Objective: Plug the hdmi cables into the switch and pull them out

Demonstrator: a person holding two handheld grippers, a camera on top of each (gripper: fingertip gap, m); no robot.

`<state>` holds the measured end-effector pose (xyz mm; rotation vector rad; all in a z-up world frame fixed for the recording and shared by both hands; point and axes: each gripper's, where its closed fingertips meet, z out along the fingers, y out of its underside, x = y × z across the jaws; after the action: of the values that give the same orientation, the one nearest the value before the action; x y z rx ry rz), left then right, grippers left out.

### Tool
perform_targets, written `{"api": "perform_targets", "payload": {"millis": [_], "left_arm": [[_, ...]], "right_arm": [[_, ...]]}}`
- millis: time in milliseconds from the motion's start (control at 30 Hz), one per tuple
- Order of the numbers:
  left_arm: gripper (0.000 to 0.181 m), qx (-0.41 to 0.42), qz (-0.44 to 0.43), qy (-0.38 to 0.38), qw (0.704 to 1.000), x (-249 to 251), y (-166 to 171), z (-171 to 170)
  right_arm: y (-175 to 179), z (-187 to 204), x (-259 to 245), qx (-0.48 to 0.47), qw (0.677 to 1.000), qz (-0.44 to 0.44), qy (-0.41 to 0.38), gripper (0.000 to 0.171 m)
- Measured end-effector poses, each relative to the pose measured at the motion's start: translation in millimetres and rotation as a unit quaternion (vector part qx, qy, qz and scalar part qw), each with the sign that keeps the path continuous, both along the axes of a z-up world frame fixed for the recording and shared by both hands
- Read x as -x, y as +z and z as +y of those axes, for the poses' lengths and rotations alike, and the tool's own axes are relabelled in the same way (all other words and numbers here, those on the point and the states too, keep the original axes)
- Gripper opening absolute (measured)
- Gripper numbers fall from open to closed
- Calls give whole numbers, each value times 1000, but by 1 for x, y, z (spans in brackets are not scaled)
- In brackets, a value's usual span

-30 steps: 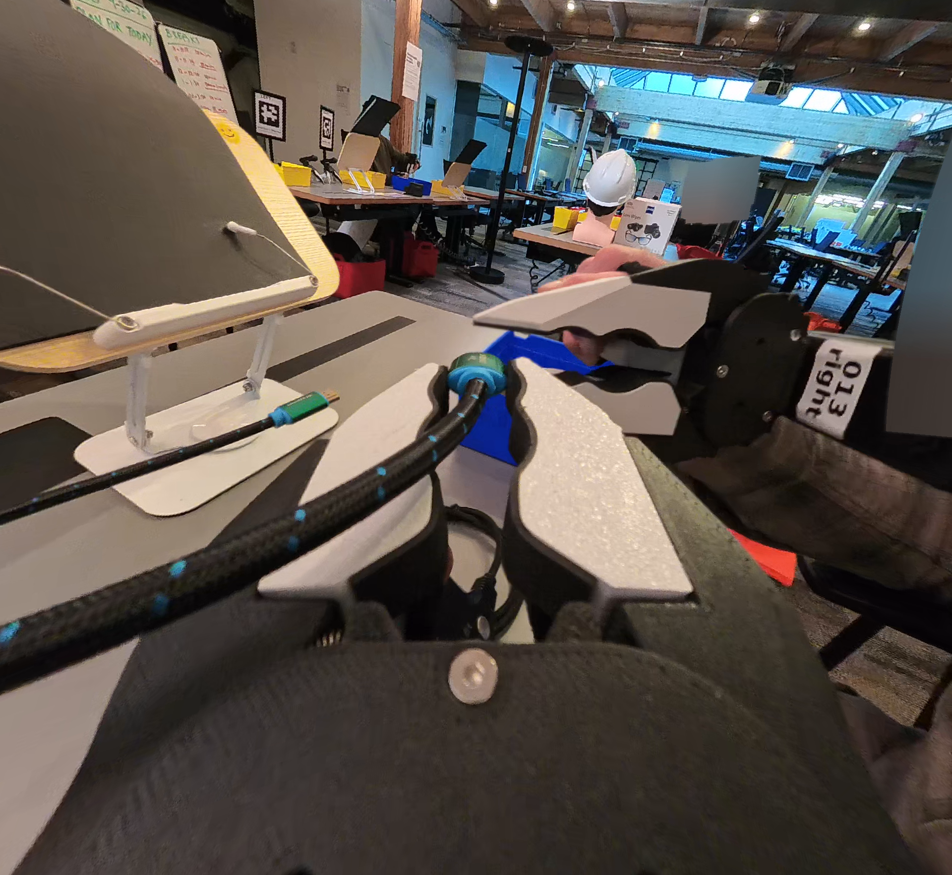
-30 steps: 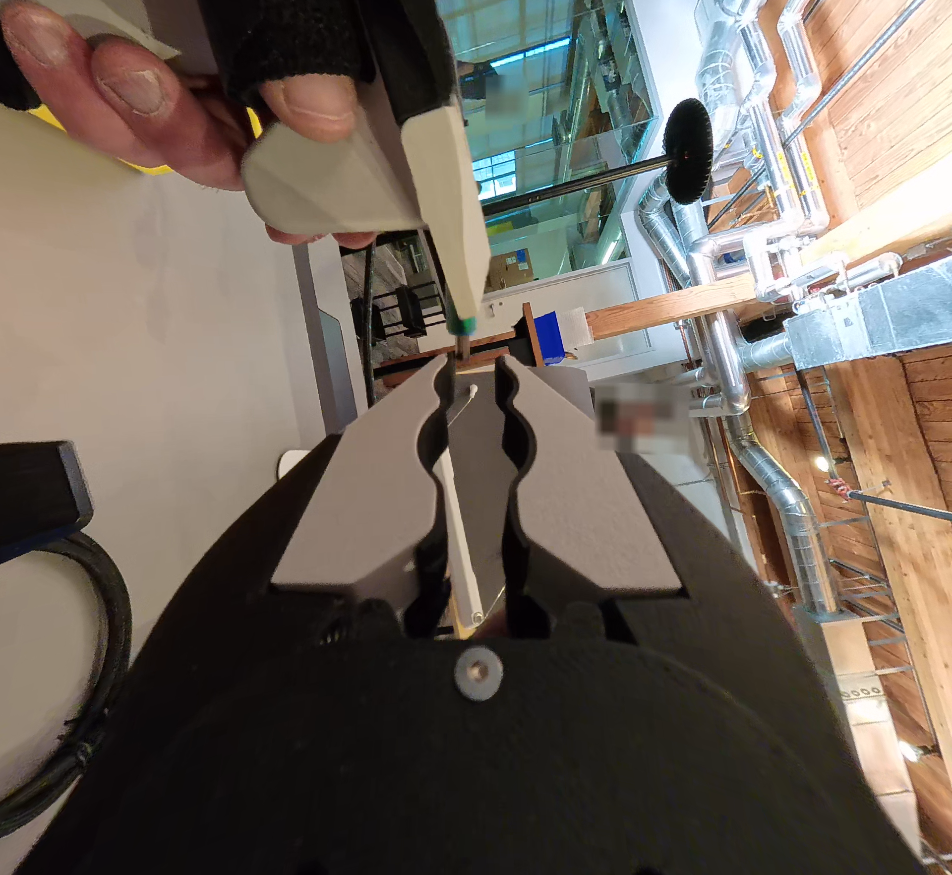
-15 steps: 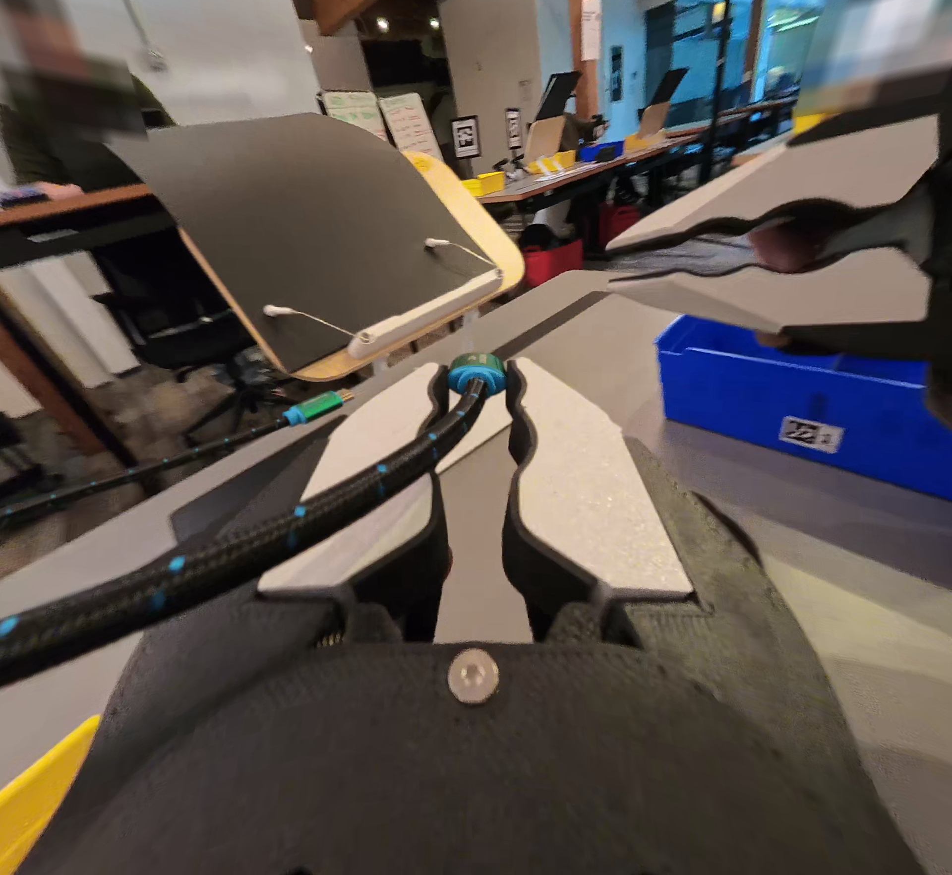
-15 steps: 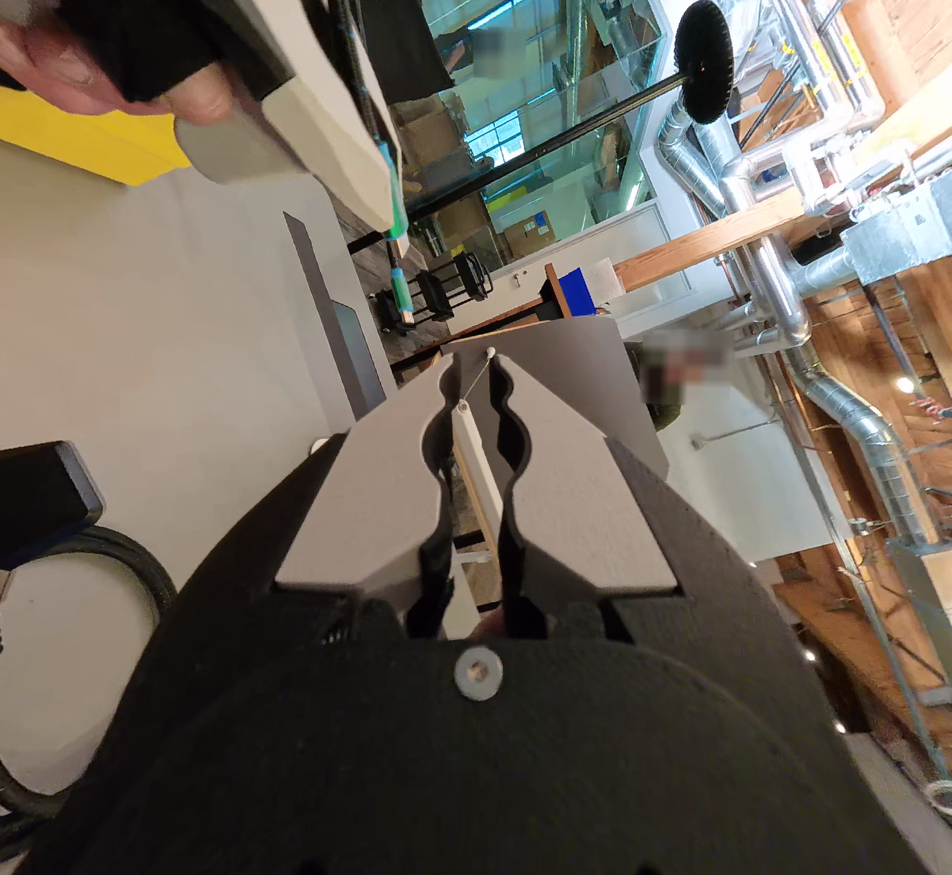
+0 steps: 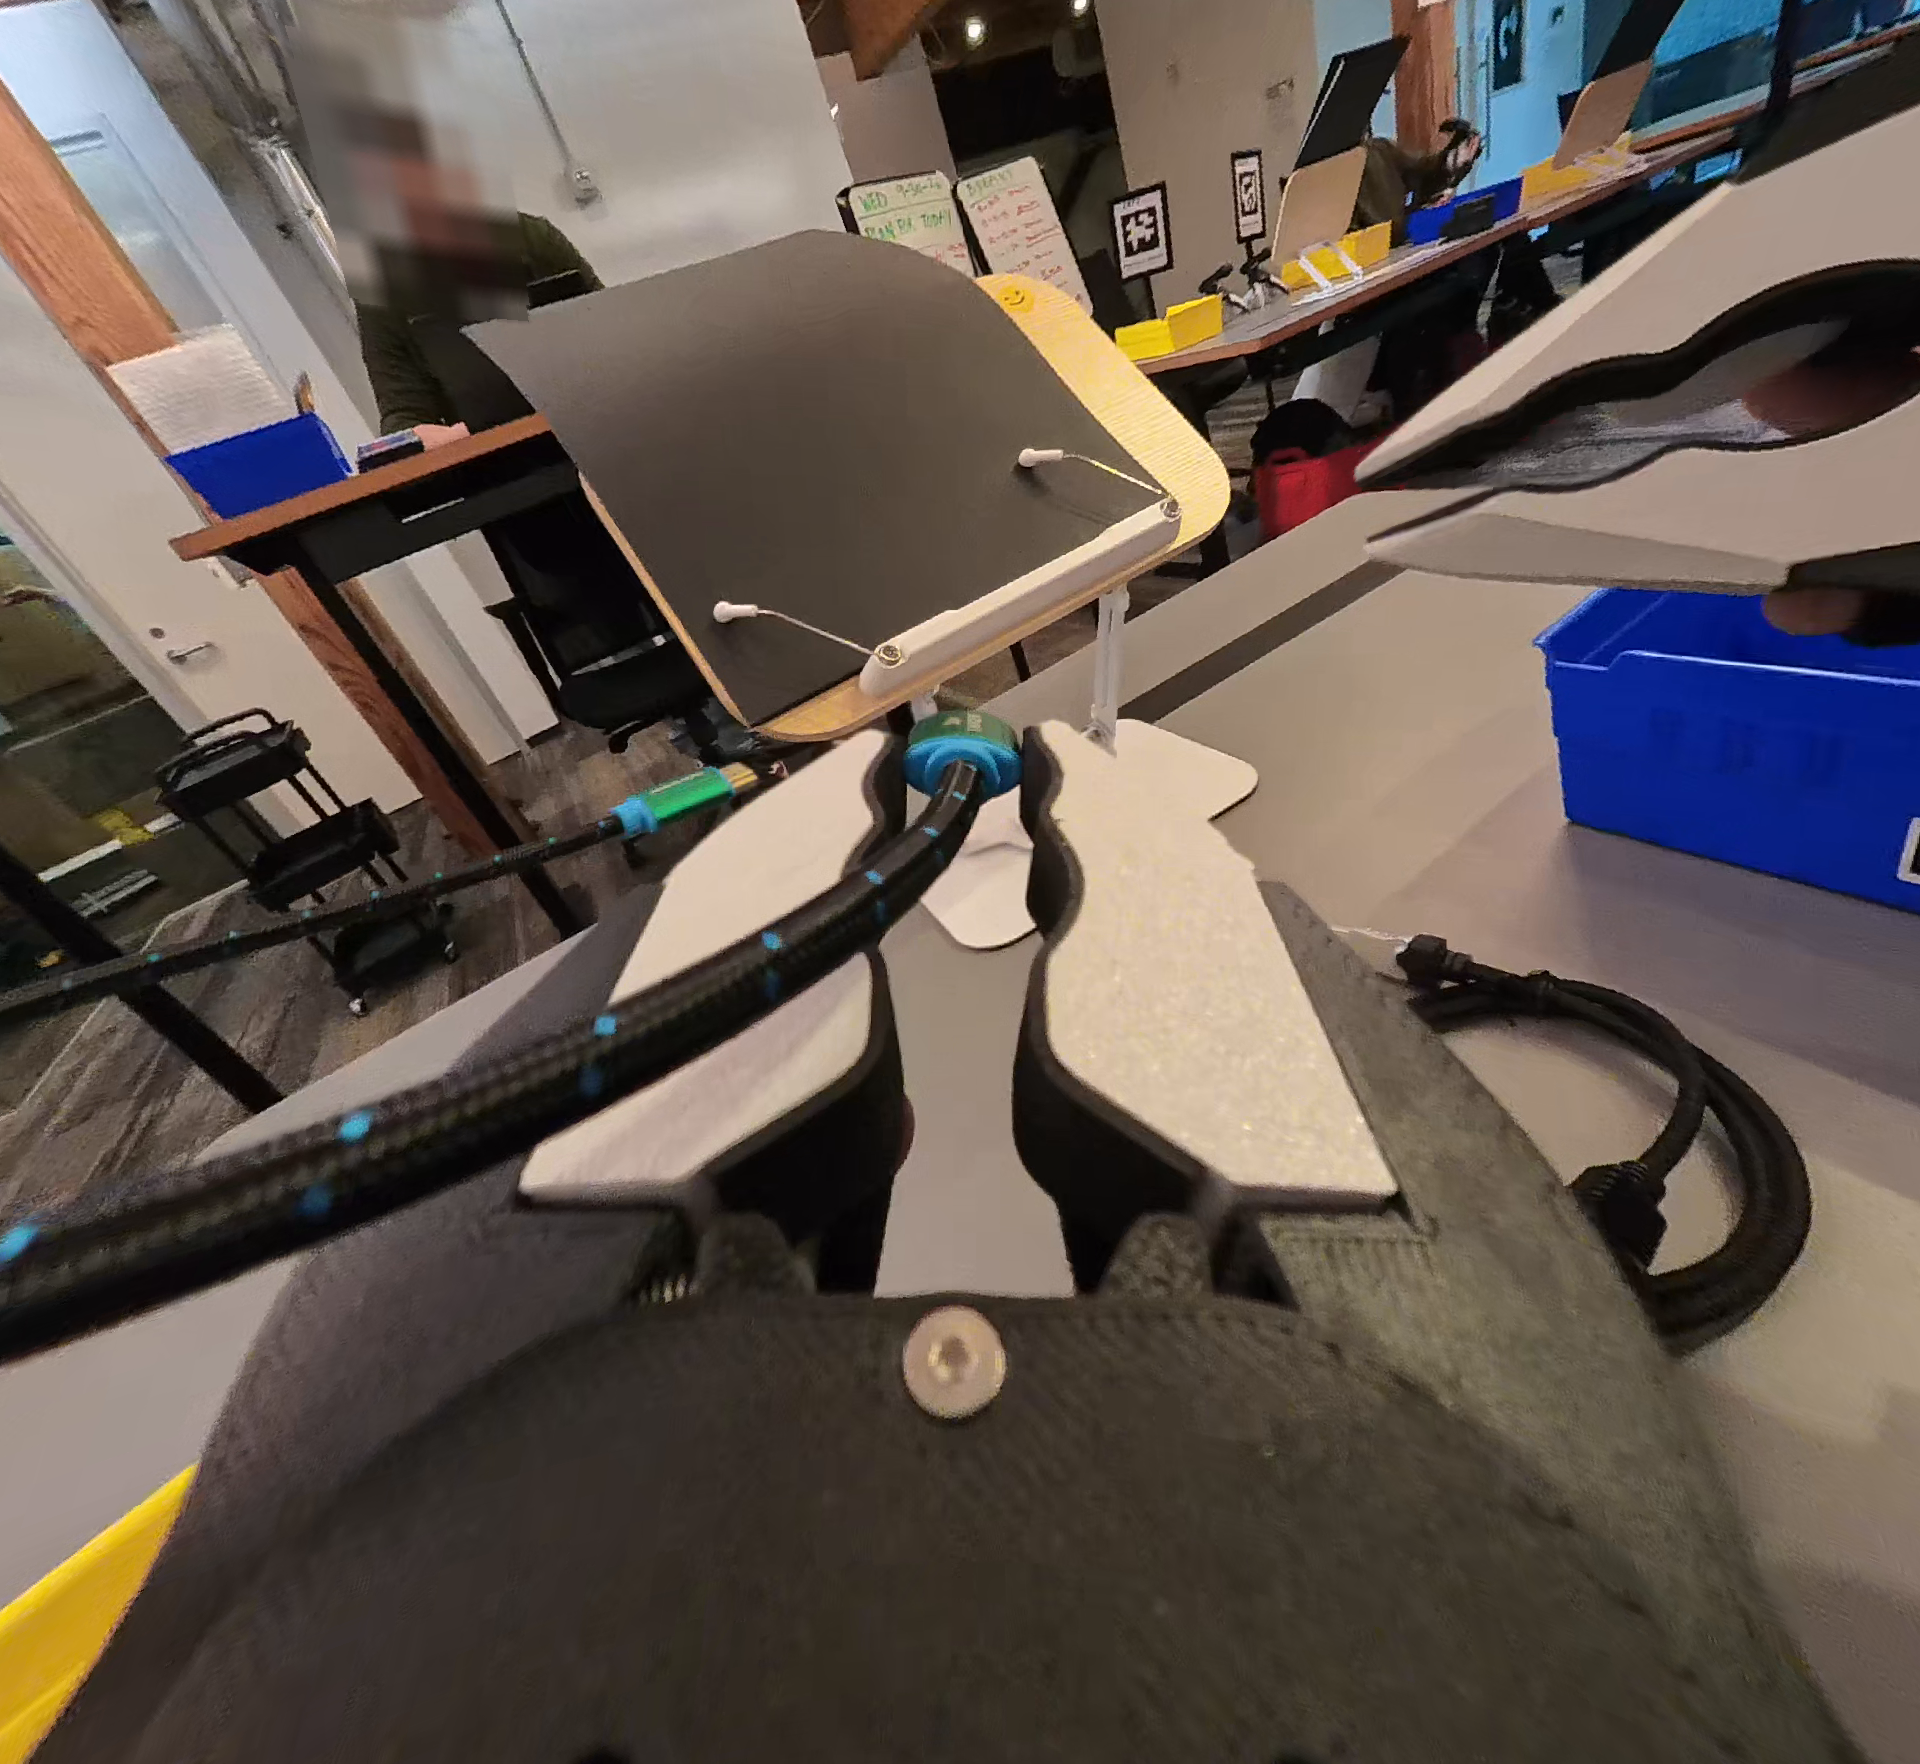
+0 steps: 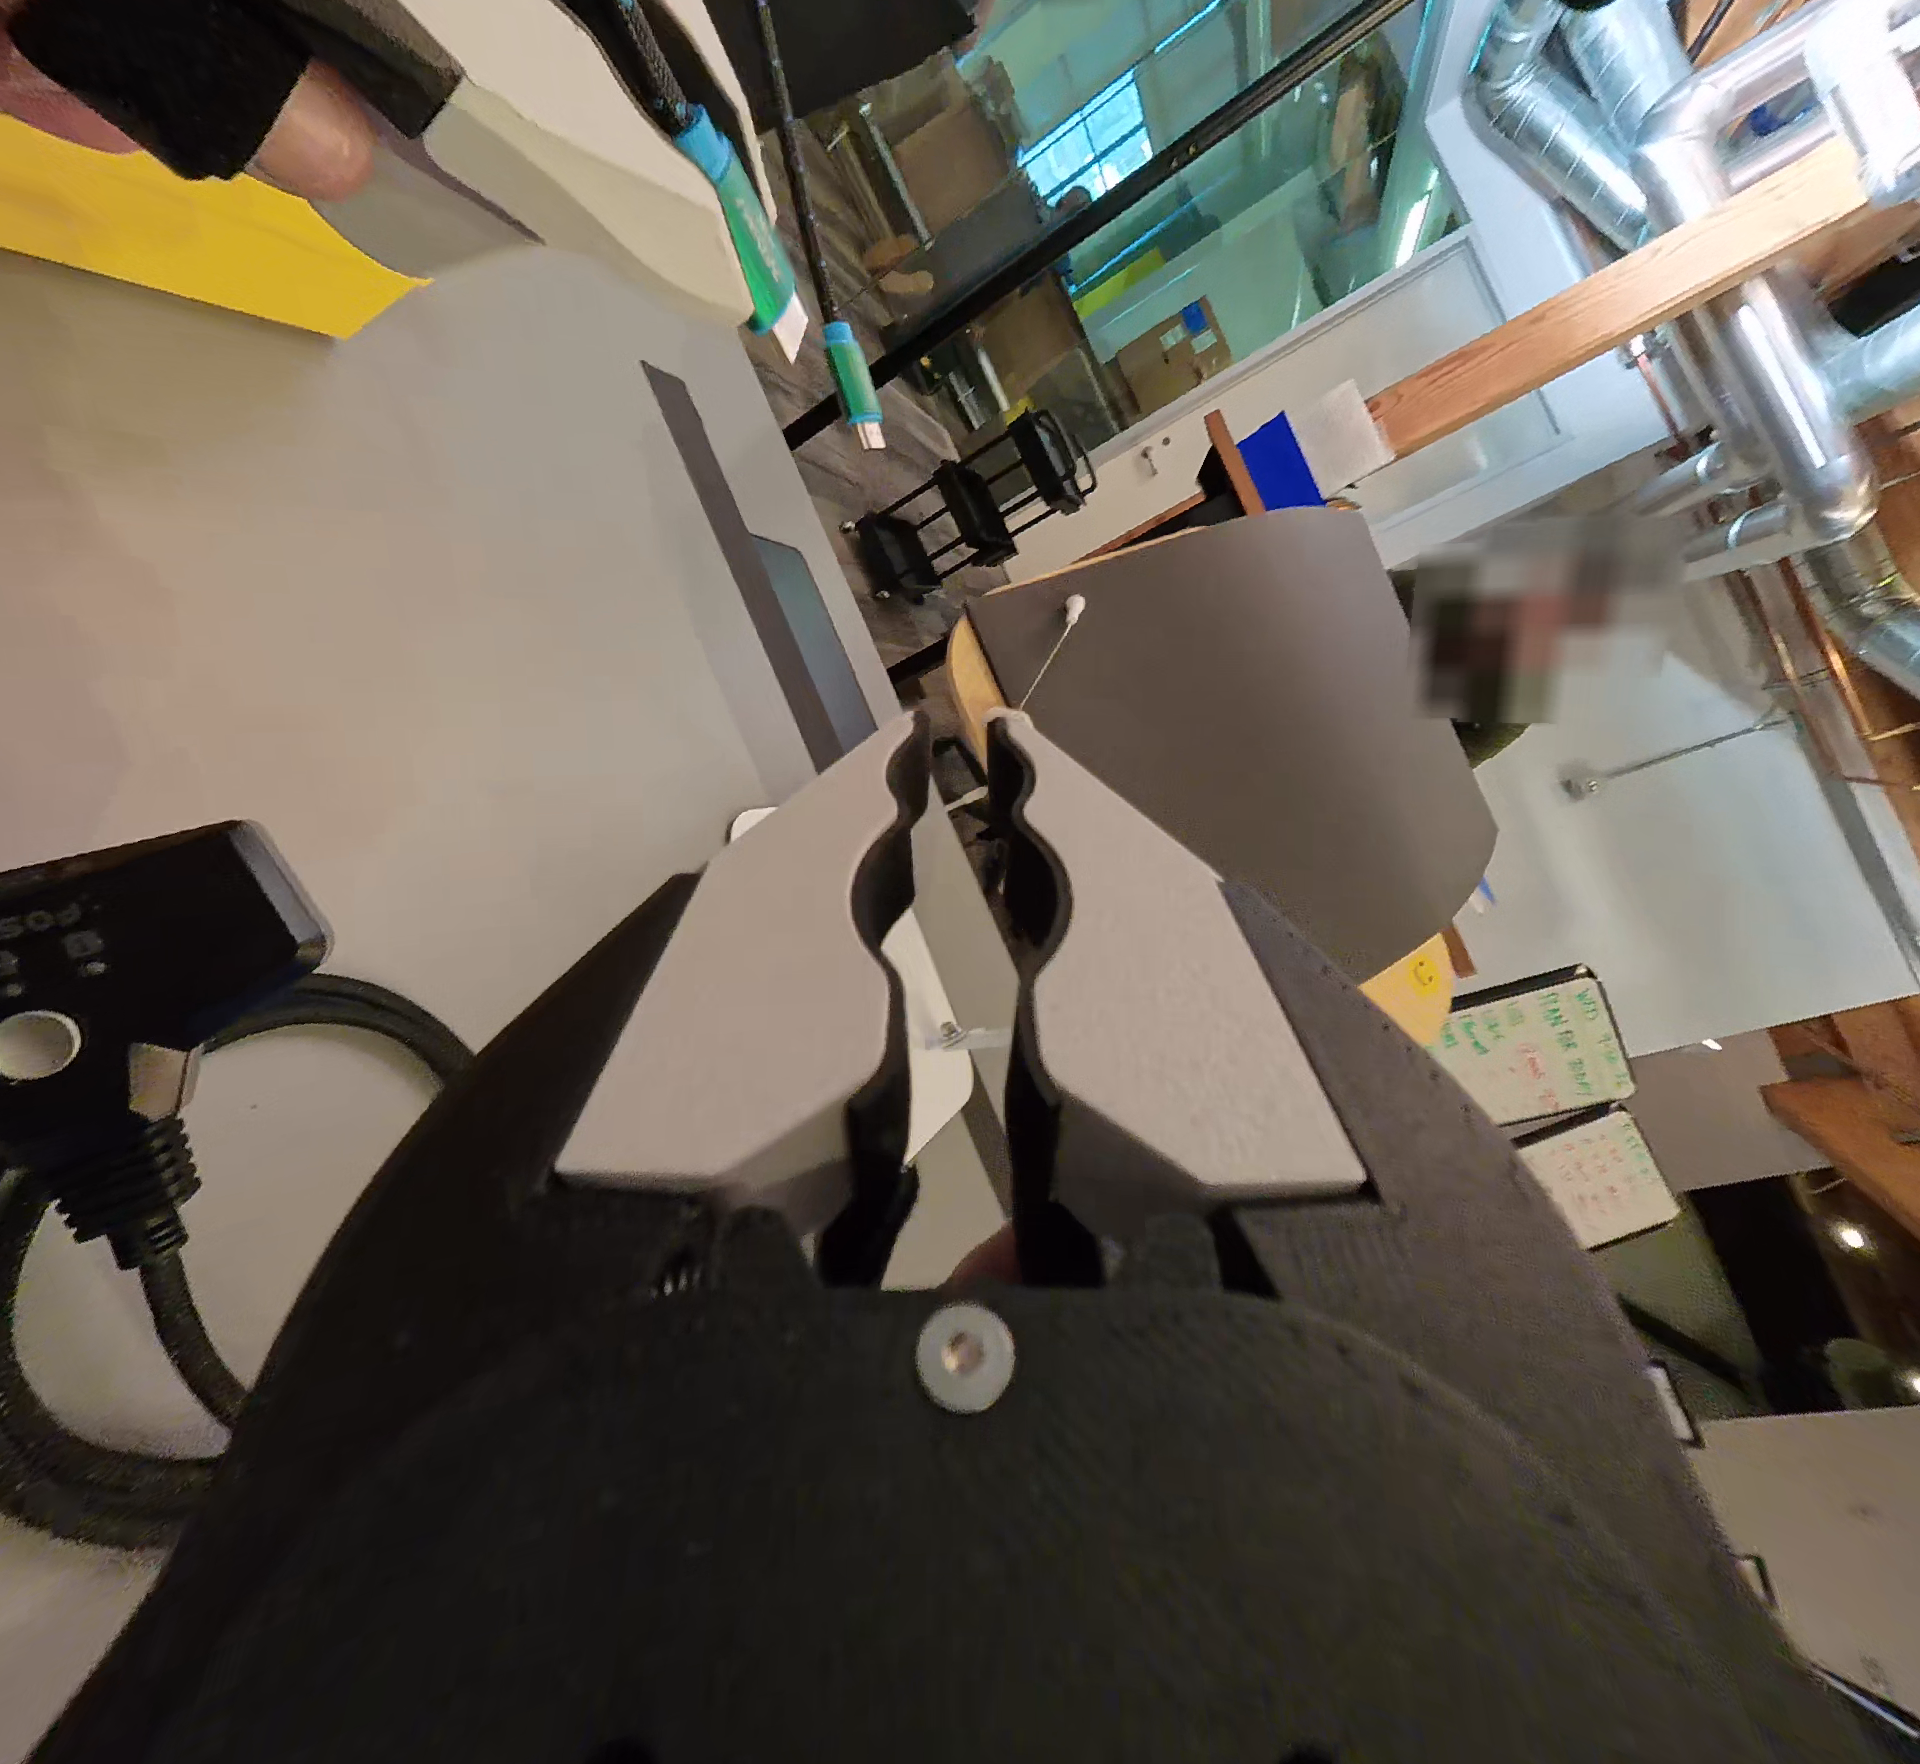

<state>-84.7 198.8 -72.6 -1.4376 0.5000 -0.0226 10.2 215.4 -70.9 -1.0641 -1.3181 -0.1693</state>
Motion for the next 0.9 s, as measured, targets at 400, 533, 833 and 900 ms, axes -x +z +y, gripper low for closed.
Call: {"api": "perform_targets", "payload": {"millis": [400,533,833,900], "left_arm": [[20,74,-5,88,993,27,-29,21],[20,77,6,107,991,36,-32,24],[20,81,10,108,991,37,-36,25],[20,82,8,108,991,38,-36,24]], "right_arm": [[-32,4,-7,97,995,-7,-19,12],[-38,1,-6,103,994,-13,-22,12],[-44,-11,-6,113,993,-16,-11,15],[-47,-12,-7,120,993,-18,-8,17]]}}
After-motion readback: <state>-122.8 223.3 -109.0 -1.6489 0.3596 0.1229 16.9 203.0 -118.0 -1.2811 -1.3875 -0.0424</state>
